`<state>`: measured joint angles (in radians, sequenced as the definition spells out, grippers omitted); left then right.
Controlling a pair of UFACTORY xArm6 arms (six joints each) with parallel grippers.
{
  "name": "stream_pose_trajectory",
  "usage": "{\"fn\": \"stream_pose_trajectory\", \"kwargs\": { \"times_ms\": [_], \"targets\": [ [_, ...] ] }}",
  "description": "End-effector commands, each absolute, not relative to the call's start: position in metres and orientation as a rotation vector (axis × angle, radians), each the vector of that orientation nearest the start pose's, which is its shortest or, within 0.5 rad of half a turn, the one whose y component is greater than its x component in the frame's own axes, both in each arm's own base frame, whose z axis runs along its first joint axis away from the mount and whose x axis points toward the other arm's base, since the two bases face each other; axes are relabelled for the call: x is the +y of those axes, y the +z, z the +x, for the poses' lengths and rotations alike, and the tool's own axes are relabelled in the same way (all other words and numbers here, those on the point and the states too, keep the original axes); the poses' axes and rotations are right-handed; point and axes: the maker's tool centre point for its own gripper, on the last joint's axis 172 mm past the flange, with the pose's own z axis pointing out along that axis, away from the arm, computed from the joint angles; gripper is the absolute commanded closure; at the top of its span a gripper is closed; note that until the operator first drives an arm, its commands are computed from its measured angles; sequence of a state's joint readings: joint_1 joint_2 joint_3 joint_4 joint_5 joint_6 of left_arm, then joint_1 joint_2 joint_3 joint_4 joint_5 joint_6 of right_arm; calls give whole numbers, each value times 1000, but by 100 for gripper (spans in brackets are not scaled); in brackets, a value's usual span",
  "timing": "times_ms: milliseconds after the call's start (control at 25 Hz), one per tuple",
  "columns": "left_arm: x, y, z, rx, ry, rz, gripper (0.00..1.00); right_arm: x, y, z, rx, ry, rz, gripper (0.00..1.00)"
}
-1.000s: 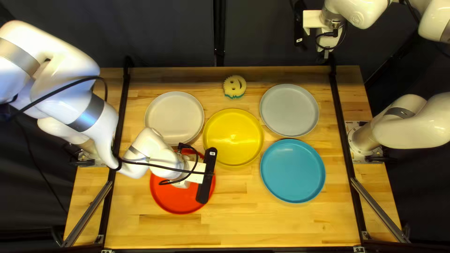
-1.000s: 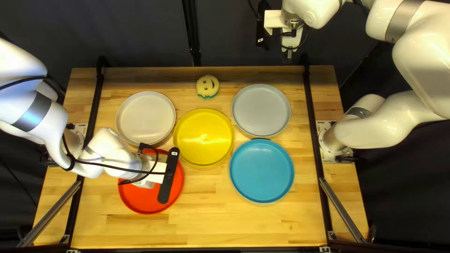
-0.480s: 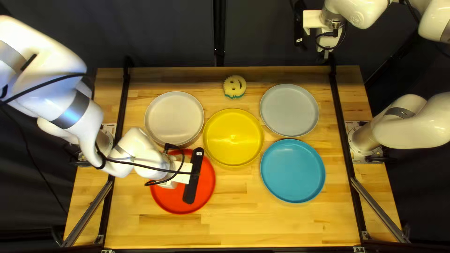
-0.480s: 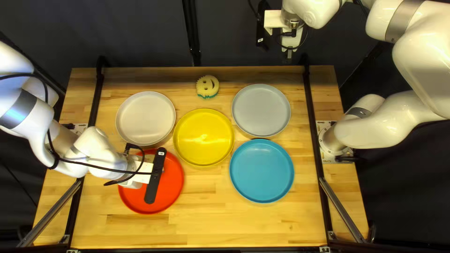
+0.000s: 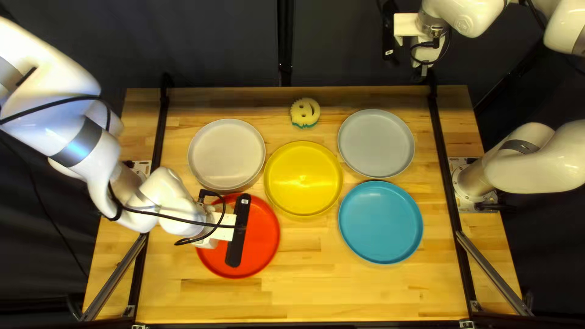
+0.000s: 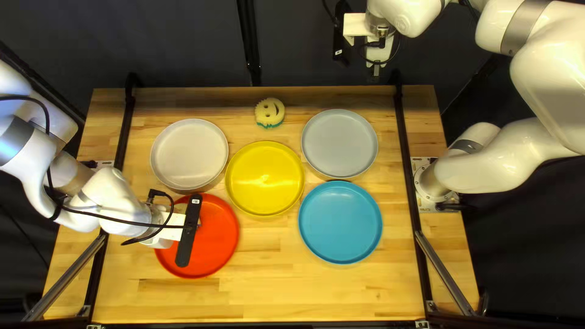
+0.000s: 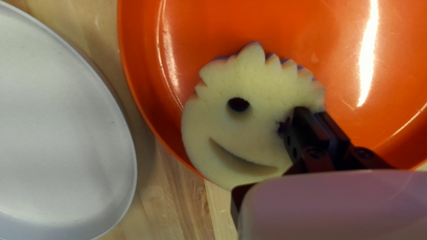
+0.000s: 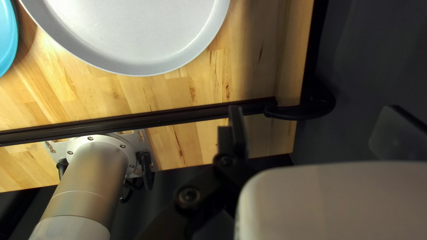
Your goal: Pick up sponge and scrub the plate
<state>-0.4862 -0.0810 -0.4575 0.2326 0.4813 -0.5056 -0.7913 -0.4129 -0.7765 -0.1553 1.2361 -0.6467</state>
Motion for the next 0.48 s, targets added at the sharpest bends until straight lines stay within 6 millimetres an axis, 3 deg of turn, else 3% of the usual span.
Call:
{"fn": "stream_pose_trajectory", "kwargs": {
  "times_ms": [40,280,400,480],
  "targets": [
    [-166,41,363,332,-180,-3037,100,-271,224,218,145,211,-3210,0],
    [-176,36,396,399,-203,-3021,100,-271,224,218,145,211,-3210,0],
    [-179,32,399,423,-204,-3019,100,-271,224,218,145,211,-3210,0],
    [-182,30,390,432,-201,-3021,100,-271,224,218,145,211,-3210,0]
  ]
}}
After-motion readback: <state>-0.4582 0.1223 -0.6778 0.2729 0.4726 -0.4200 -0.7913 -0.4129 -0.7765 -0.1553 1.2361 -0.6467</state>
